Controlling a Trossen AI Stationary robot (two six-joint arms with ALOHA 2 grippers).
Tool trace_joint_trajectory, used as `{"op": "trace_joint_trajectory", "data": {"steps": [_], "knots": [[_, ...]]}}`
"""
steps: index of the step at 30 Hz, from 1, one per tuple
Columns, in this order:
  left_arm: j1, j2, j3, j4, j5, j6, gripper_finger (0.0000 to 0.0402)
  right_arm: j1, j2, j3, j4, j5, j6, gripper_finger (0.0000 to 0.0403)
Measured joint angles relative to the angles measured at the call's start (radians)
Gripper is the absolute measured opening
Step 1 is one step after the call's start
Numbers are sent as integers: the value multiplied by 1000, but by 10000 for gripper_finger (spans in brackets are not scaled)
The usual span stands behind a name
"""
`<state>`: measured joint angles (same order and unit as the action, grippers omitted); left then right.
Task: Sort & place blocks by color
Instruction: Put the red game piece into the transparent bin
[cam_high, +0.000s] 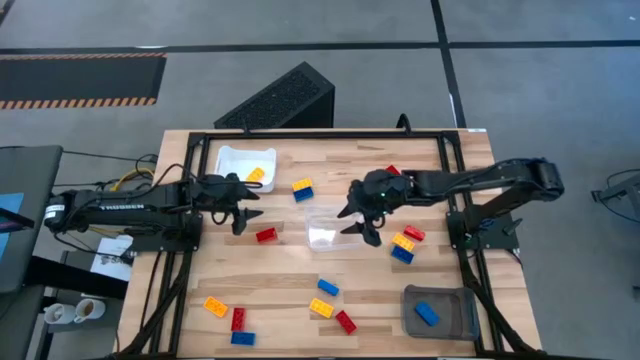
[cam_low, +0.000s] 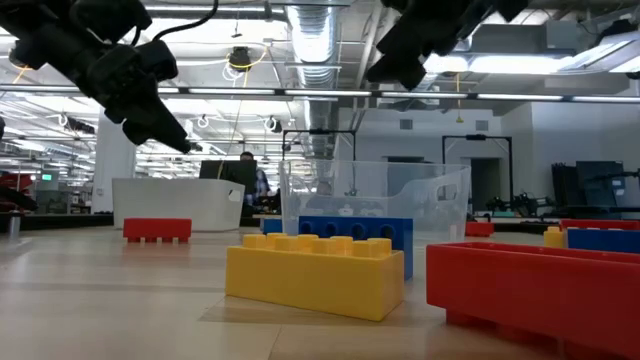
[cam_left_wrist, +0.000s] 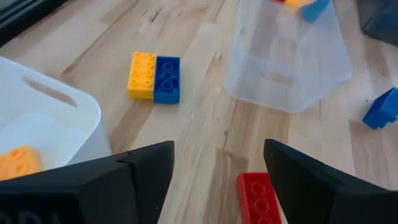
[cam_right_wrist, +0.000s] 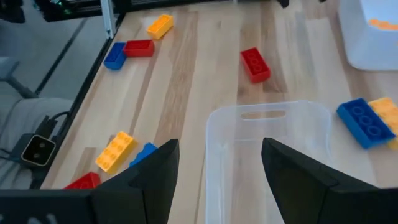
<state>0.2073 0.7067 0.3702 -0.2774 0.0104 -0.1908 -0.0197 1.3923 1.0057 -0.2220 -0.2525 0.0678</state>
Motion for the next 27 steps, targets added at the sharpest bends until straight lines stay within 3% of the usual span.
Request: {"op": "trace_joint_trajectory", "data": {"steps": [5, 12, 21, 27], "knots": [[0, 0, 0, -48, -43, -4, 241, -41, 23, 0, 34, -71, -18, 249], [1, 19, 0, -87, -75, -22, 246, -84, 13, 0, 59, -83, -53, 249], [-17, 212, 0, -30, 37, -80, 282, -108, 14, -33, 95, -93, -69, 249], [-142, 302, 33, -6, -6, -138, 285, -107, 14, -53, 94, -93, -60, 249]]}}
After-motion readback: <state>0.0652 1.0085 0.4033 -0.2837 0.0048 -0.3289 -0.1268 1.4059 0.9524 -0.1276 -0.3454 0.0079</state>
